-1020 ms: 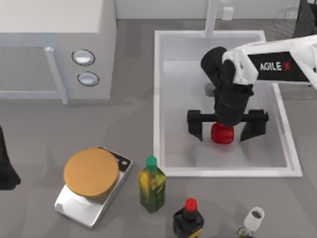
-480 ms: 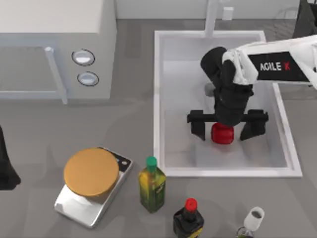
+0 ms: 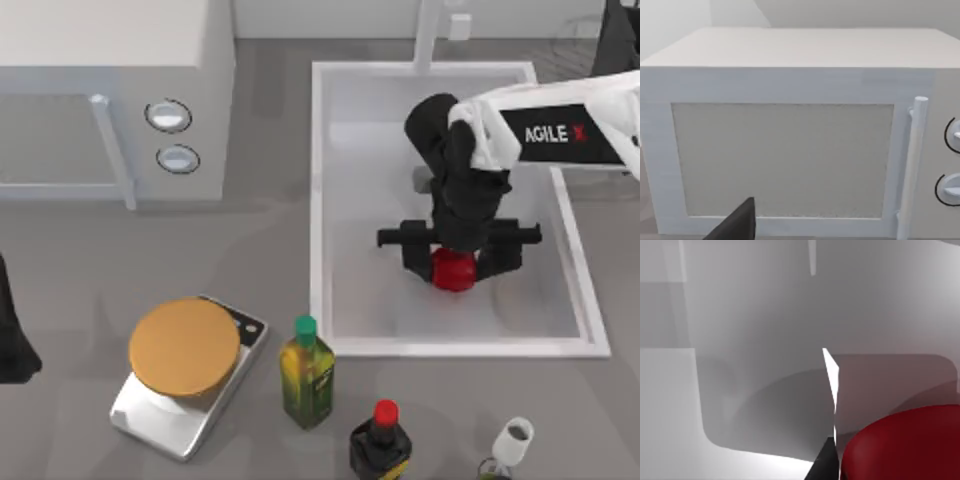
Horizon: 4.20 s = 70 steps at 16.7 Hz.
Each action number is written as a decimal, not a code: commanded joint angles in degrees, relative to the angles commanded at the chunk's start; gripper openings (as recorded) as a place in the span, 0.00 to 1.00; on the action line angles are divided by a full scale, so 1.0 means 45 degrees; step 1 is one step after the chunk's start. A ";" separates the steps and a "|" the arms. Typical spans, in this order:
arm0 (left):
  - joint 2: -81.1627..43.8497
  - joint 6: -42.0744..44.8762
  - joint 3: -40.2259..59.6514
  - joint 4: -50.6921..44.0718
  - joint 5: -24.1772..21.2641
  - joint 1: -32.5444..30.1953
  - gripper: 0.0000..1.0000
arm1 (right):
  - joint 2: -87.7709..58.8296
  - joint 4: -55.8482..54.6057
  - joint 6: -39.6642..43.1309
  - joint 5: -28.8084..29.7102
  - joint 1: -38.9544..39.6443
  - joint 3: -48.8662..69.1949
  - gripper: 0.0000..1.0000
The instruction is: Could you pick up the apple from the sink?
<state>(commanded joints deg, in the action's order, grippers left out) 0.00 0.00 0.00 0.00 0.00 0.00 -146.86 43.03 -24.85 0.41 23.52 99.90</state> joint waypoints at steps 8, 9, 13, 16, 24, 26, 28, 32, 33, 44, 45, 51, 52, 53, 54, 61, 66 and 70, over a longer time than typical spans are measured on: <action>0.0000 0.0000 0.0000 0.0000 0.0000 0.0000 1.00 | 0.0743 0.0328 0.0107 0.0245 -0.0037 0.0148 0.00; 0.0000 0.0000 0.0000 0.0000 0.0000 0.0000 1.00 | 0.0737 0.0352 0.0107 0.0245 -0.0037 0.0173 0.00; 0.0000 0.0000 0.0000 0.0000 0.0000 0.0000 1.00 | 0.0464 0.1699 0.0081 0.0248 -0.0013 0.1580 0.00; 0.0000 0.0000 0.0000 0.0000 0.0000 0.0000 1.00 | 0.0173 0.4076 0.0063 0.0251 0.0002 0.4046 0.00; 0.0000 0.0000 0.0000 0.0000 0.0000 0.0000 1.00 | -0.0110 1.2295 0.0117 0.0253 -0.0054 1.2809 0.00; 0.0000 0.0000 0.0000 0.0000 0.0000 0.0000 1.00 | -0.0063 1.3442 0.0143 0.0253 -0.0079 1.3982 0.00; 0.0000 0.0000 0.0000 0.0000 0.0000 0.0000 1.00 | -0.0006 1.4069 0.0163 0.0252 -0.0100 1.4623 0.00; 0.0000 0.0000 0.0000 0.0000 0.0000 0.0000 1.00 | 0.0010 1.4199 0.0168 0.0252 -0.0105 1.4756 0.00; 0.0000 0.0000 0.0000 0.0000 0.0000 0.0000 1.00 | -0.1148 1.3678 0.0144 0.0168 0.0009 1.7298 0.00; 0.0000 0.0000 0.0000 0.0000 0.0000 0.0000 1.00 | 0.3276 1.1607 0.2114 0.0081 -0.1959 1.0036 0.00; 0.0000 0.0000 0.0000 0.0000 0.0000 0.0000 1.00 | 0.4000 1.1268 0.2436 0.0066 -0.2281 0.8739 0.00; 0.0000 0.0000 0.0000 0.0000 0.0000 0.0000 1.00 | 0.8348 0.9259 0.4407 -0.0021 -0.4251 0.0960 0.00; 0.0000 0.0000 0.0000 0.0000 0.0000 0.0000 1.00 | 0.9000 0.8961 0.4706 -0.0035 -0.4550 -0.0135 0.00; 0.0000 0.0000 0.0000 0.0000 0.0000 0.0000 1.00 | 0.9609 0.8682 0.4985 -0.0047 -0.4829 -0.1113 0.00; 0.0000 0.0000 0.0000 0.0000 0.0000 0.0000 1.00 | 1.0163 0.8428 0.5239 -0.0058 -0.5082 -0.1952 0.00; 0.0000 0.0000 0.0000 0.0000 0.0000 0.0000 1.00 | 1.1826 0.7655 0.5987 -0.0092 -0.5830 -0.4171 0.00; 0.0000 0.0000 0.0000 0.0000 0.0000 0.0000 1.00 | 1.1732 0.7484 0.5951 -0.0090 -0.5768 -0.4347 0.00; 0.0000 0.0000 0.0000 0.0000 0.0000 0.0000 1.00 | 1.1415 0.5586 0.5936 -0.0090 -0.5768 -0.5879 0.00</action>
<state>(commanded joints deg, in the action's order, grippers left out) 0.00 0.00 0.00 0.00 0.00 0.00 -95.50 68.17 1.86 0.01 -2.44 73.44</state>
